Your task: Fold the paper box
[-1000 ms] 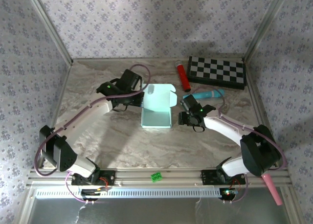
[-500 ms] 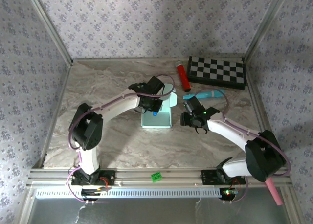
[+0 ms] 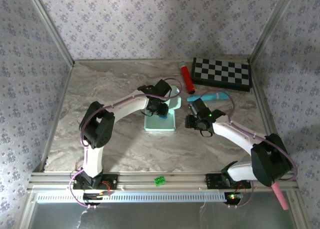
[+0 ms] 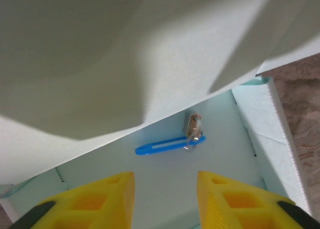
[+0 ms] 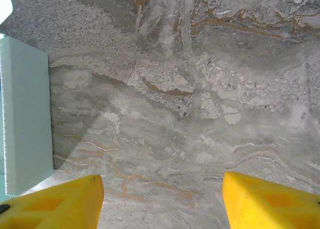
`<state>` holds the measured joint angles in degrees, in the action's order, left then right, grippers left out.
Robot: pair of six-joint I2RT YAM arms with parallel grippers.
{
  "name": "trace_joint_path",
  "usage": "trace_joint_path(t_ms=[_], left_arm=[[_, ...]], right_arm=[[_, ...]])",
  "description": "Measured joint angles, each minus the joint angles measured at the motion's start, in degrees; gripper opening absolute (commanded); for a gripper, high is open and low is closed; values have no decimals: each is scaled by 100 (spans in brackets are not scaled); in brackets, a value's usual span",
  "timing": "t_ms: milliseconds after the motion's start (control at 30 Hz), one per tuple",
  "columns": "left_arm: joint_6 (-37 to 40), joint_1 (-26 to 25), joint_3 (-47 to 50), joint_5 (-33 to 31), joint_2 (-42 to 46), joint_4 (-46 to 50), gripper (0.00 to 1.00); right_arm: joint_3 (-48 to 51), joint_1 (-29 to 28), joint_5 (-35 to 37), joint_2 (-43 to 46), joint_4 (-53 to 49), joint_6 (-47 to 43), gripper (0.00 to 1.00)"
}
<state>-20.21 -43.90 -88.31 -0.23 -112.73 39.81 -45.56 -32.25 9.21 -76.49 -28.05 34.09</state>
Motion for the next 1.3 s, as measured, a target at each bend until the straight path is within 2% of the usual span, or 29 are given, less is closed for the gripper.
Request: trace_joint_path(t_ms=[167,433,667,867,1067,1300], left_arm=[[17,0,44,68,81,-22,44],[-7,131,535,17,942,-352,40],[-74,730,1078,-122,1578,-546,41],[-39,1220,1281,-219,2092,-555,43],[225,1633,1349,-57,2155,-656,45],[629,1690,1366,208,2013,-769,47]], right_arm=[[0,4,0,0,7,-24,66],[-212,44,-9,-103,105,-378,66],[-636,232,-214,-210,380,-990,63],[-1047,640,-743,-468,691,-1672,59],[-1563,874,-1187,-955,909,-2387,58],[-2199,905,-1469,-1622,938,-2909,57]])
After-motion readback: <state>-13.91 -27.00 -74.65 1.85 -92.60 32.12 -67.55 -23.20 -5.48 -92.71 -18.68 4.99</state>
